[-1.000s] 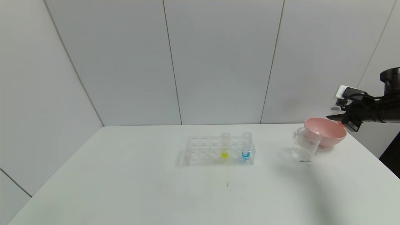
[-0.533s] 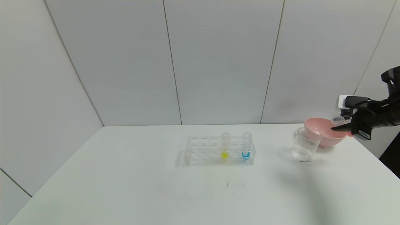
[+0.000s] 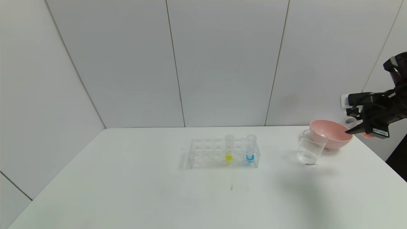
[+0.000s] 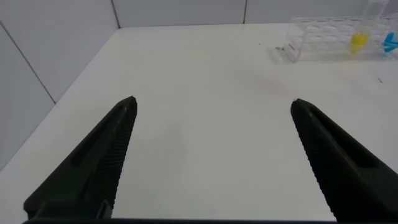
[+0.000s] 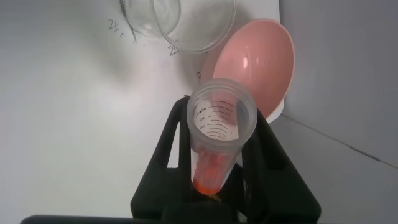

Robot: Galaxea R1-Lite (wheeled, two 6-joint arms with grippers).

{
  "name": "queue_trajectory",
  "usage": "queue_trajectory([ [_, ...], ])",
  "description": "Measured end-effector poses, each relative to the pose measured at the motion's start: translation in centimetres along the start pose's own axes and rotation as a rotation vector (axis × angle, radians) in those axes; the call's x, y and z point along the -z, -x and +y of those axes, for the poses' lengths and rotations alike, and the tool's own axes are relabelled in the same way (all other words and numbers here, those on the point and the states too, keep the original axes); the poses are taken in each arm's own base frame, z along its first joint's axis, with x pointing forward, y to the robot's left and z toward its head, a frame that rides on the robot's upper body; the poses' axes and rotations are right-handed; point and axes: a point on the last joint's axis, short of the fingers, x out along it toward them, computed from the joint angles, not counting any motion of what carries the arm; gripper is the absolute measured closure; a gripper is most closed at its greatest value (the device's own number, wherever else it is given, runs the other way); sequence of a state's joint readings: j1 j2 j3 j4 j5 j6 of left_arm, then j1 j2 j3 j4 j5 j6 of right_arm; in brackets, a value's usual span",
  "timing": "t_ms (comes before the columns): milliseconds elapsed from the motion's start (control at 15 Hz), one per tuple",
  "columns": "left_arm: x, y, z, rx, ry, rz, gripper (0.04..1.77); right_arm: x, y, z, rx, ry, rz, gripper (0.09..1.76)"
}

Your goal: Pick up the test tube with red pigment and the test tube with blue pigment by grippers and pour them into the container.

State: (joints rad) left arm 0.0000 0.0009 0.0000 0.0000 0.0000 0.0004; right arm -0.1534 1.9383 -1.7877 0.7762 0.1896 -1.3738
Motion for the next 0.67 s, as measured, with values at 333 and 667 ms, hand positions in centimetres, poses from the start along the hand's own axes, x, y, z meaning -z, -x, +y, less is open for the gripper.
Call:
queue_trajectory([
  [333,0.0,0.0,0.0,0.0,0.0,0.0,0.05,-1.7,-0.2,-0.9,-0.03,0.031,0.047,1.32],
  [667,0.0,0.0,0.0,0.0,0.0,0.0,0.05,-2.8,-1.3,-1.1,-0.028,0.06,0.114,1.32],
])
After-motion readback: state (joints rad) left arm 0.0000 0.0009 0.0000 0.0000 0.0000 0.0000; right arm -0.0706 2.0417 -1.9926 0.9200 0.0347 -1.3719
